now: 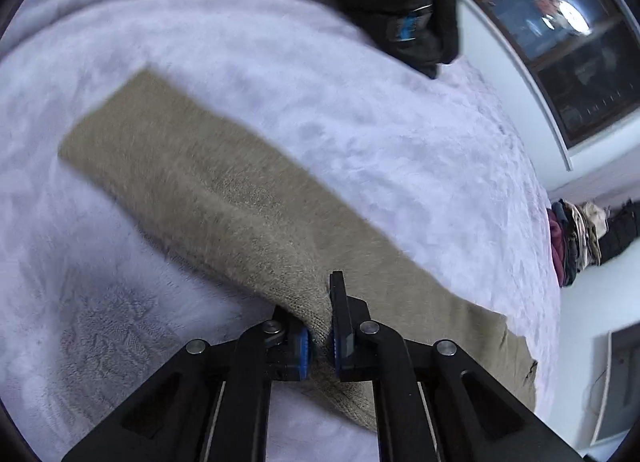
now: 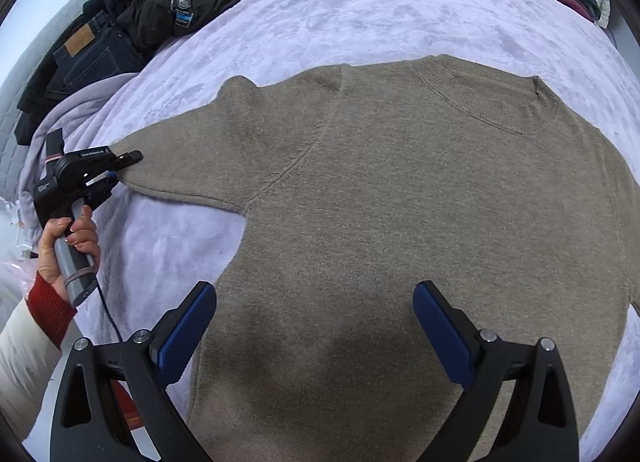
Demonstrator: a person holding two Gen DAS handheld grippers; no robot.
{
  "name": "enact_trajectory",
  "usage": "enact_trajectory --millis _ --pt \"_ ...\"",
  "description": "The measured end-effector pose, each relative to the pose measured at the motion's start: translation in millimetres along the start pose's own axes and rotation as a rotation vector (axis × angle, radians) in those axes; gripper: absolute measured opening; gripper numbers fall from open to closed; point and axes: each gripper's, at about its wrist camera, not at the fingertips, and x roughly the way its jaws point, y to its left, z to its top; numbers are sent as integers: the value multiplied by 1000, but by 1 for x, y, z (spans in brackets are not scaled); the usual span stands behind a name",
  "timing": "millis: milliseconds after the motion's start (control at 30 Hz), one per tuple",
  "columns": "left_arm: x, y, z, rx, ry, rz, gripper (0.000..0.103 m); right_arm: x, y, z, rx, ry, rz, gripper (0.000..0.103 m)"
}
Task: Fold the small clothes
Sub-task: 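Grasp the sweater sleeve cuff with the left gripper, then fold the held sleeve across the sweater body with the left gripper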
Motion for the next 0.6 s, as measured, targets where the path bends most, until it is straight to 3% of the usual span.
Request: enact_trajectory --millis 100,233,400,533,600 --pt "-24 -41 -2 117 -48 -37 9 -5 -9 -3 26 -11 7 96" --pt "-46 -123 -18 308 -78 -146 9 -14 -31 -7 98 -29 18 96" --pt "-34 -233 -72 474 11 -330 9 -39 -70 -13 176 -83 -7 96" --pt "7 -303 -138 590 133 -367 9 -59 -112 -24 253 -120 -39 96" --pt "30 -327 -181 685 167 -284 9 -66 -137 -33 300 -126 -54 96"
